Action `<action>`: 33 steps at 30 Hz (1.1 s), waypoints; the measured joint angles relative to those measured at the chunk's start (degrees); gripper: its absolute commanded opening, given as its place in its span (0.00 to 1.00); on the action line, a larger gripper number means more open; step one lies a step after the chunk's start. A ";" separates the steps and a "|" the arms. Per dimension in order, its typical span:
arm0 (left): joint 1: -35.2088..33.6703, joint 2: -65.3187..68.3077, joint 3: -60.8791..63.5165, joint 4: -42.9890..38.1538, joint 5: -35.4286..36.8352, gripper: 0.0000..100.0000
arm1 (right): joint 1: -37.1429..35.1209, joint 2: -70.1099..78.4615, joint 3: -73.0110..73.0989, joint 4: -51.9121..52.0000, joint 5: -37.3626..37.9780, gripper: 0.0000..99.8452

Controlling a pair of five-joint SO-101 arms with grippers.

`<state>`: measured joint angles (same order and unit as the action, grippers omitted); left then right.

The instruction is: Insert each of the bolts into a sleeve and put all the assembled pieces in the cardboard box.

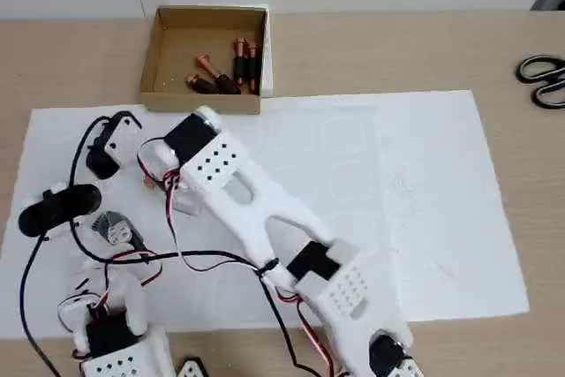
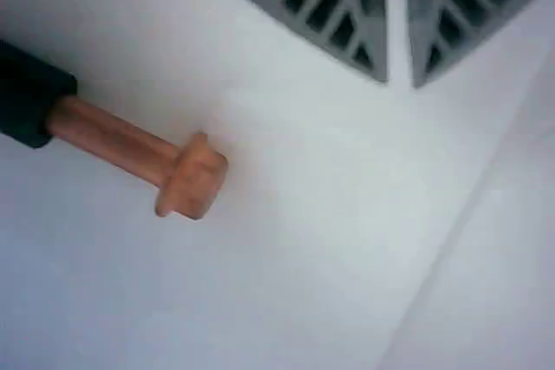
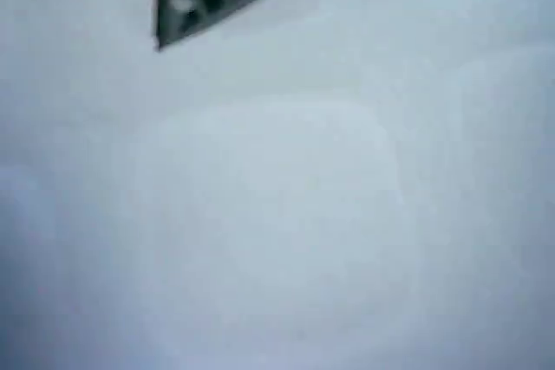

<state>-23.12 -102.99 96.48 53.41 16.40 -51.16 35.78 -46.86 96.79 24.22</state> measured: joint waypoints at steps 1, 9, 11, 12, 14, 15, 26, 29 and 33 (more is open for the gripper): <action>0.00 0.00 0.00 0.00 0.00 0.01 | 0.00 -0.26 0.00 -0.09 0.00 0.15; 0.00 0.00 0.00 0.00 0.00 0.01 | -0.09 1.93 0.44 -0.70 0.09 0.15; 0.00 0.00 0.00 0.00 0.00 0.01 | -0.09 3.60 0.53 -0.62 0.79 0.15; 0.00 0.00 0.00 0.00 0.00 0.01 | 0.00 3.87 0.53 -0.53 1.76 0.15; 0.00 0.00 0.00 0.00 0.00 0.01 | 0.00 3.87 0.44 -0.53 5.10 0.15; 0.00 0.00 0.00 0.00 0.00 0.01 | 0.00 3.87 0.44 -0.53 6.42 0.15; 0.00 0.00 0.00 0.00 0.00 0.01 | 0.00 4.22 0.44 -4.13 14.68 0.15; -0.62 0.00 0.00 0.35 0.00 0.01 | 0.35 4.22 0.44 -6.15 14.86 0.15; -6.07 0.00 0.00 3.52 0.00 0.01 | 1.14 4.22 0.44 -6.59 14.86 0.15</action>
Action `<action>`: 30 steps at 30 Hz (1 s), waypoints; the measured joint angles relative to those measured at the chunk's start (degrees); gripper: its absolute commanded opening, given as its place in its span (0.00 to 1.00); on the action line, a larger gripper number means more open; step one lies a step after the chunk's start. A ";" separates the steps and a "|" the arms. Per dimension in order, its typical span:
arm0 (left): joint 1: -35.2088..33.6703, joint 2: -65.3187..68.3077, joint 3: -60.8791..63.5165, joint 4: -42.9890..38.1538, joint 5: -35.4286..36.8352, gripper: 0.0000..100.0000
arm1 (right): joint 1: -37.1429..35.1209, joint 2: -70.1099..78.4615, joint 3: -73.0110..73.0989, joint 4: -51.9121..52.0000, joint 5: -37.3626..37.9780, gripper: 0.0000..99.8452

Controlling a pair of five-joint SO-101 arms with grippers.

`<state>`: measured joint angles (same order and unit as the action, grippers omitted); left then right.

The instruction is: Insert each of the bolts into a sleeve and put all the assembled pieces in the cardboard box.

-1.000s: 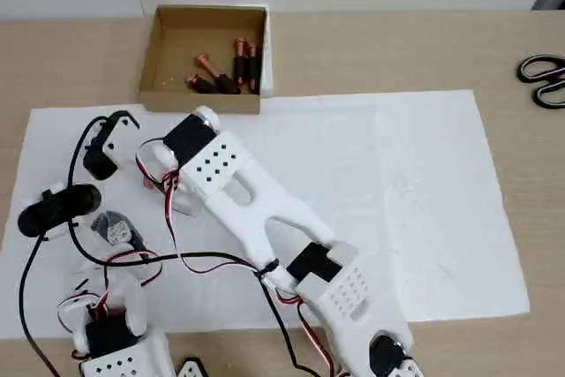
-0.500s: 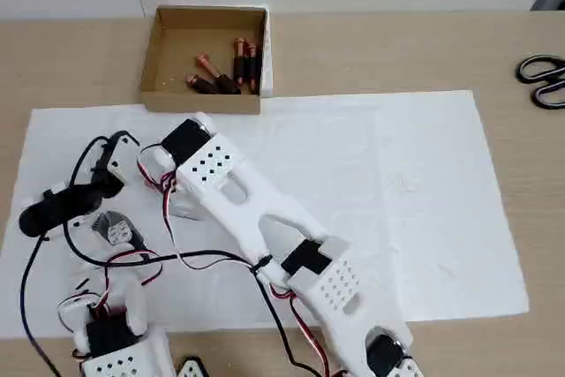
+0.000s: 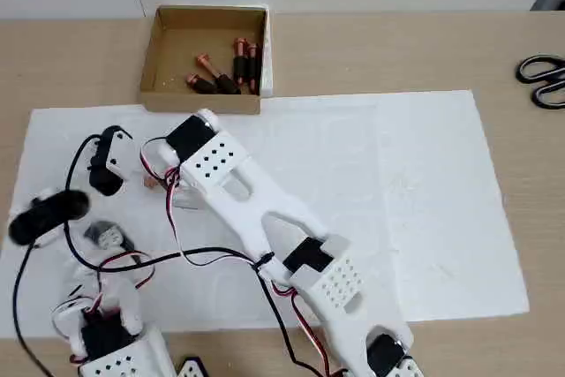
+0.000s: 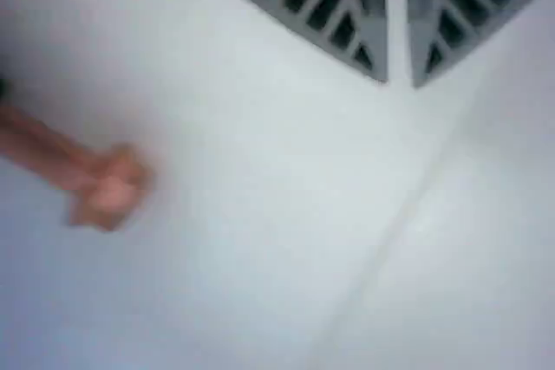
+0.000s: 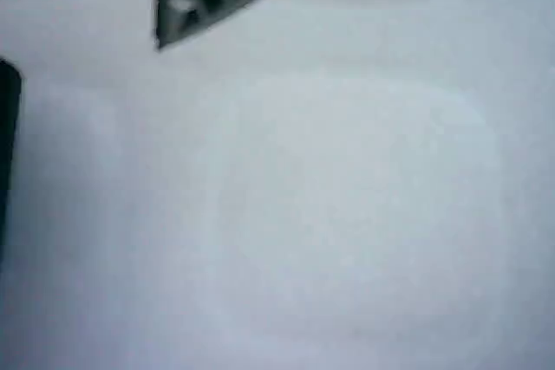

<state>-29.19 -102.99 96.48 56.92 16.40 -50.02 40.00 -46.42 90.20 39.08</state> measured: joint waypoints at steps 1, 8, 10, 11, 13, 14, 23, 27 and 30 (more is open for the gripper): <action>-2.20 0.00 0.00 0.70 0.00 0.01 | 0.09 0.00 0.00 0.00 0.00 0.15; -18.46 0.00 -5.63 1.23 0.18 0.01 | 0.09 0.00 0.00 -3.34 0.00 0.14; -22.24 -0.09 -6.42 1.23 0.18 0.01 | 0.09 0.00 0.00 -5.36 0.00 0.14; -24.09 -0.26 -6.42 1.23 0.18 0.01 | 0.09 0.00 0.00 -6.42 0.00 0.14; -27.69 -0.35 -6.42 1.23 0.18 0.01 | 0.09 0.00 0.00 -7.91 0.00 0.14; -29.89 -0.35 -6.42 1.23 0.18 0.01 | 0.09 0.00 0.00 -8.26 0.00 0.14; -45.19 -0.35 -6.07 1.41 0.09 0.01 | 0.09 2.90 0.00 -8.53 0.00 0.14; -46.42 -0.35 -4.31 1.41 0.09 0.01 | 0.09 4.92 0.00 -8.53 0.00 0.14; -46.59 -0.35 -4.04 1.41 0.09 0.01 | 0.09 5.98 0.00 -8.53 0.00 0.14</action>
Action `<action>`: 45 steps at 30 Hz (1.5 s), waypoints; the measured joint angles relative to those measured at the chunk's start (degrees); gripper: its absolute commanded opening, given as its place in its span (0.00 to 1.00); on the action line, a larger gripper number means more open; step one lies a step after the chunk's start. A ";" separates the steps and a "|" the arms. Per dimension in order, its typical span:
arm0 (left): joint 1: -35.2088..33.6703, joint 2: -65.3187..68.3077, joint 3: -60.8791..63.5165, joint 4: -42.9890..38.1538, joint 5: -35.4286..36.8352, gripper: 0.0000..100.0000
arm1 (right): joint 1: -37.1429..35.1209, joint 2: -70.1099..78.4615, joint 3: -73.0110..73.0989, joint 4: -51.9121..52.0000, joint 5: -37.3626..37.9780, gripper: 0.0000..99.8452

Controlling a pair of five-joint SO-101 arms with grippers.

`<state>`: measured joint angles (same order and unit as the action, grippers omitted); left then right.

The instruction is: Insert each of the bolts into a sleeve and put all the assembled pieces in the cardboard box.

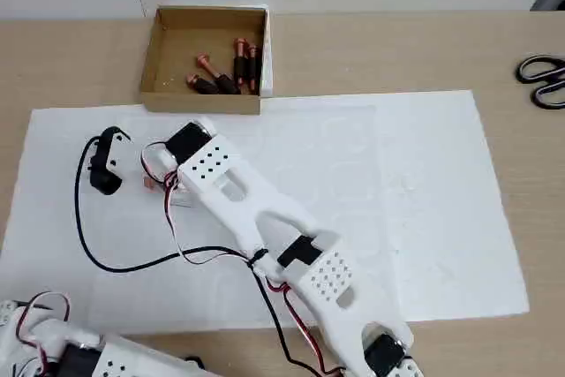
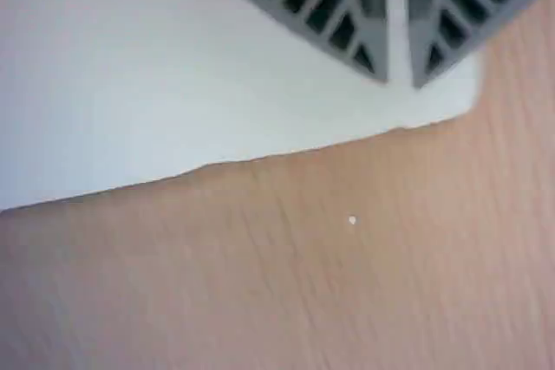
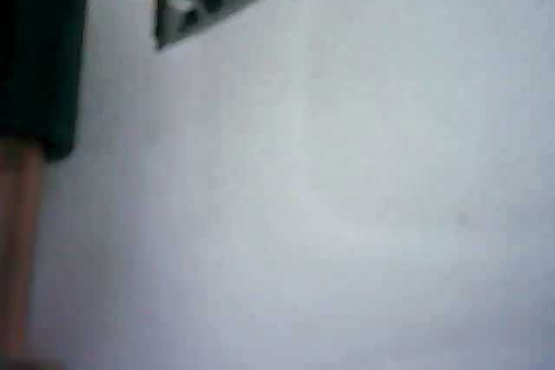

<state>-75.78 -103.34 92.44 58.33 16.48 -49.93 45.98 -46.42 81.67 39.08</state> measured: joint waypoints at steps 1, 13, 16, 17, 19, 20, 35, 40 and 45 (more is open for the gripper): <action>0.00 0.00 0.00 0.00 0.00 0.01 | 0.00 0.44 0.00 -0.18 0.00 0.14; 0.00 0.00 0.00 0.00 0.00 0.01 | 0.62 5.98 -0.44 -4.48 0.00 0.14; 0.00 0.00 0.00 0.00 0.00 0.01 | 0.62 6.77 -0.79 -4.48 0.00 0.14; 0.00 0.00 0.00 0.00 0.00 0.01 | 0.62 7.30 -0.88 -4.31 0.00 0.14; 0.00 0.00 0.00 0.00 0.00 0.01 | 0.70 7.65 -0.97 -3.96 0.00 0.09; 0.00 0.00 0.00 0.00 0.00 0.01 | 0.70 7.65 -0.97 -3.78 0.00 0.04; 0.00 0.00 0.00 0.00 0.09 0.01 | 0.88 8.00 -3.52 0.44 -0.09 0.00; 0.00 0.00 0.00 0.00 0.09 0.01 | 1.67 9.23 -8.62 9.14 0.00 0.00; 0.00 0.00 0.00 0.00 0.09 0.01 | 3.52 9.41 -9.67 13.01 0.09 0.00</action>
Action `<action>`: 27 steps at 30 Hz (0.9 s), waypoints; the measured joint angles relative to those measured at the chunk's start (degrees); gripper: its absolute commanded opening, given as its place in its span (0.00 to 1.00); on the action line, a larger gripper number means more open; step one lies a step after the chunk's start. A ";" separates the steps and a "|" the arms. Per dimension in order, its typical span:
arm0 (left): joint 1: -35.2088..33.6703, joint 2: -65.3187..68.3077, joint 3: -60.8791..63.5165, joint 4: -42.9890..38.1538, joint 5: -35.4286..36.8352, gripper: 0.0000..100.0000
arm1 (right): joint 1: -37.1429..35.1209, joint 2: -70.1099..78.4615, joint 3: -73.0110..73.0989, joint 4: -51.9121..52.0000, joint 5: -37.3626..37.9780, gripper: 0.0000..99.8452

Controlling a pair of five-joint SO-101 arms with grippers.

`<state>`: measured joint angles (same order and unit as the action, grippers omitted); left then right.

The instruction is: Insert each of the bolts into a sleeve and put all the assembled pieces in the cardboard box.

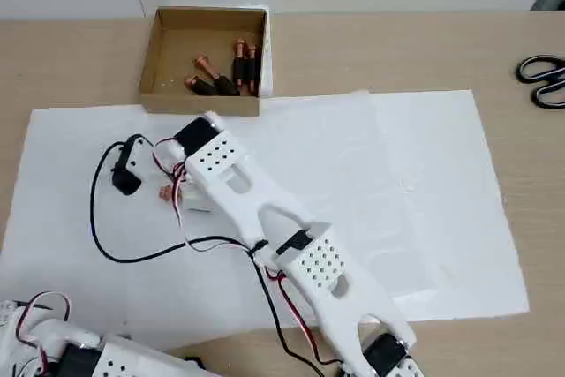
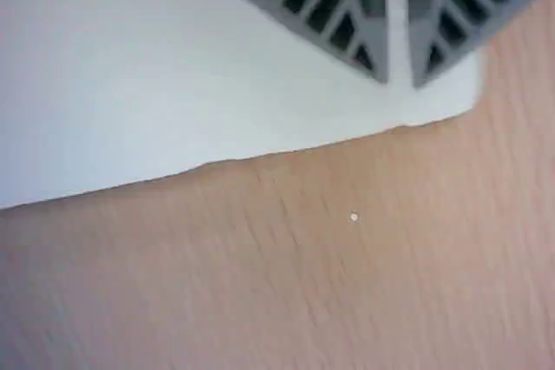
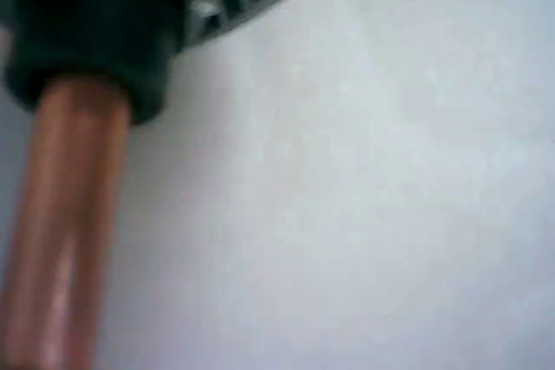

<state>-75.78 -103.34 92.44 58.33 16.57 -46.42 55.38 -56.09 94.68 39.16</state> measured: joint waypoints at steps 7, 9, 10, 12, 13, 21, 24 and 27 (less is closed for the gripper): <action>0.00 0.00 0.00 0.00 0.00 0.01 | 0.18 0.09 -0.70 0.62 -1.58 0.00; 1.32 0.00 -0.18 0.00 0.00 0.01 | -0.44 0.00 -1.23 0.97 -2.99 0.00; 2.11 0.00 -0.44 0.18 0.00 0.01 | -0.88 -0.26 -1.23 0.97 -3.34 0.00; 4.40 0.00 -1.32 1.32 0.00 0.01 | -1.49 -1.23 -1.23 1.14 -3.87 0.00; 5.89 0.00 -1.93 2.20 0.00 0.01 | -1.85 -1.76 -1.23 1.41 -3.96 0.00; 21.89 0.00 -9.05 10.20 0.00 0.01 | -0.70 -8.26 7.74 1.49 -4.22 0.00; 28.84 0.00 -9.58 10.29 0.00 0.01 | 0.26 -10.29 12.31 1.49 -4.22 0.00; 35.60 0.00 -9.58 10.29 0.00 0.01 | 0.53 -11.78 16.44 1.49 -4.31 0.00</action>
<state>-40.18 -103.34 82.86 68.62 16.57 -45.89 43.60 -39.65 96.18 34.86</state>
